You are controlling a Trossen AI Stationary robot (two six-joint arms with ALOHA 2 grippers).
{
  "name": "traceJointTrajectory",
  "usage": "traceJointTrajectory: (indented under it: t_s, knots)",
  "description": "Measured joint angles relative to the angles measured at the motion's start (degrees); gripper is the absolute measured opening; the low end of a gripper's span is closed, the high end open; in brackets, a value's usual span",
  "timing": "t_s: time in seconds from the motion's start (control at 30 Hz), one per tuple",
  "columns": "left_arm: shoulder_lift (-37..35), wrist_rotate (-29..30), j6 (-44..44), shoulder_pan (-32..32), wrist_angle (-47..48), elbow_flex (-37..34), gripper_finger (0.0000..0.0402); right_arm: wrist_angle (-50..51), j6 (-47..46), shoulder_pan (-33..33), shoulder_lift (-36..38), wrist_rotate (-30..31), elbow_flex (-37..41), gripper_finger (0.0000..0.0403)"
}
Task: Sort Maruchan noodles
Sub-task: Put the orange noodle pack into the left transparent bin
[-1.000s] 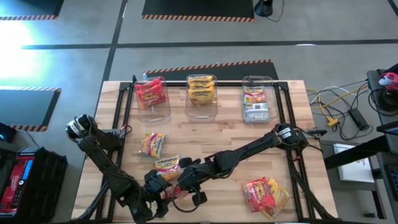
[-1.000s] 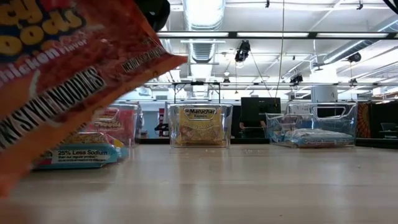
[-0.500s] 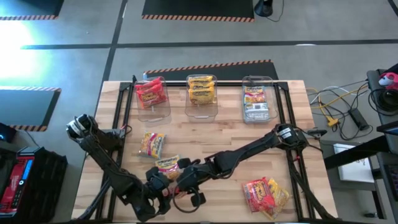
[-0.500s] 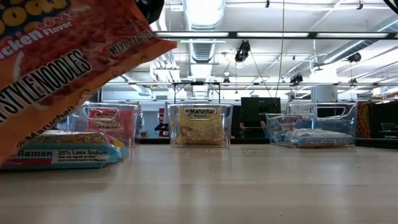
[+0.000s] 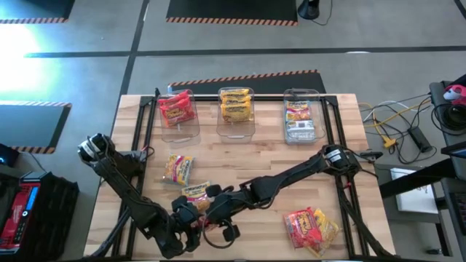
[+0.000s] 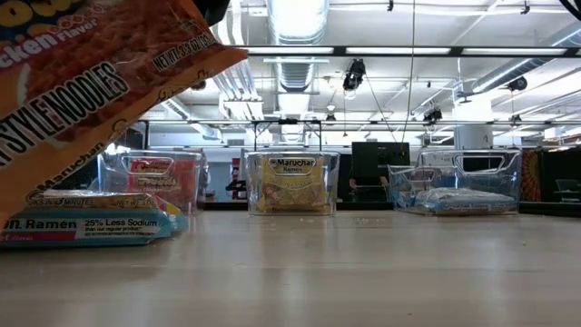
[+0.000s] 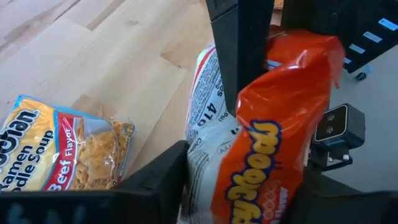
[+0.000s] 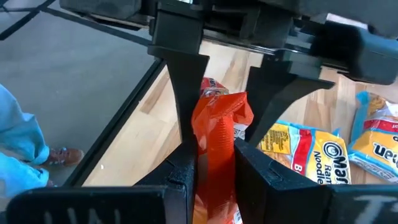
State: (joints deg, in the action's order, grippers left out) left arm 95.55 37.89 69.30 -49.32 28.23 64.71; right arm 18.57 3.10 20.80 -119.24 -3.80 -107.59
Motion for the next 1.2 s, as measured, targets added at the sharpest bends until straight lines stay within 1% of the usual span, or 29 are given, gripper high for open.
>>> traceJointTrajectory:
  t_s: [0.17, 0.27, 0.4, 0.53, 0.63, 0.7, 0.83, 0.9, 1.03, 1.1, 1.2]
  knots:
    - [0.0, -0.3, 0.3, 0.2, -0.1, 0.0, 0.0106, 0.6, 0.2, 0.0, 0.0, 0.3, 0.0, 0.0072]
    - [0.0, -0.6, 0.7, 0.5, -0.1, 0.0, 0.0085, 2.8, -0.7, -0.1, 0.6, 0.3, 0.0, 0.0073]
    - [0.0, -1.4, 1.4, 1.1, 0.1, 0.0, 0.0079, 10.0, -2.9, -0.8, 3.2, 0.0, 0.0, 0.0083]
    - [-0.4, -1.7, 1.8, 2.0, 0.1, -0.1, 0.0078, 19.1, -4.9, -2.1, 6.9, 0.4, 0.0, 0.0104]
    - [-1.1, -1.6, 1.7, 3.6, 0.2, -0.1, 0.0078, 25.7, -5.0, -3.0, 10.0, 0.8, 0.0, 0.0119]
    - [-1.9, -1.6, -0.1, 5.1, 0.3, -0.1, 0.0077, 29.0, -5.5, -3.4, 12.0, 0.9, 0.0, 0.0126]
    - [-5.4, -1.4, -6.1, 10.4, 0.8, -0.1, 0.0077, 34.1, -6.8, -3.7, 15.2, 1.6, 0.0, 0.0133]
    - [-7.6, -1.3, -10.1, 13.7, 1.9, -0.1, 0.0077, 36.6, -6.9, -3.7, 16.4, 3.9, 0.0, 0.0134]
    - [-12.8, -1.2, -17.5, 20.7, 5.2, -0.1, 0.0077, 44.0, -8.5, -3.7, 19.1, 10.7, 0.0, 0.0131]
    - [-15.3, -1.2, -20.2, 24.3, 7.8, -0.1, 0.0077, 47.6, -9.2, -3.7, 20.3, 12.7, 0.0, 0.0128]
    - [-19.2, -1.2, -23.4, 29.2, 13.0, -0.1, 0.0077, 48.7, -8.0, -3.9, 22.2, 14.6, 1.6, 0.0126]
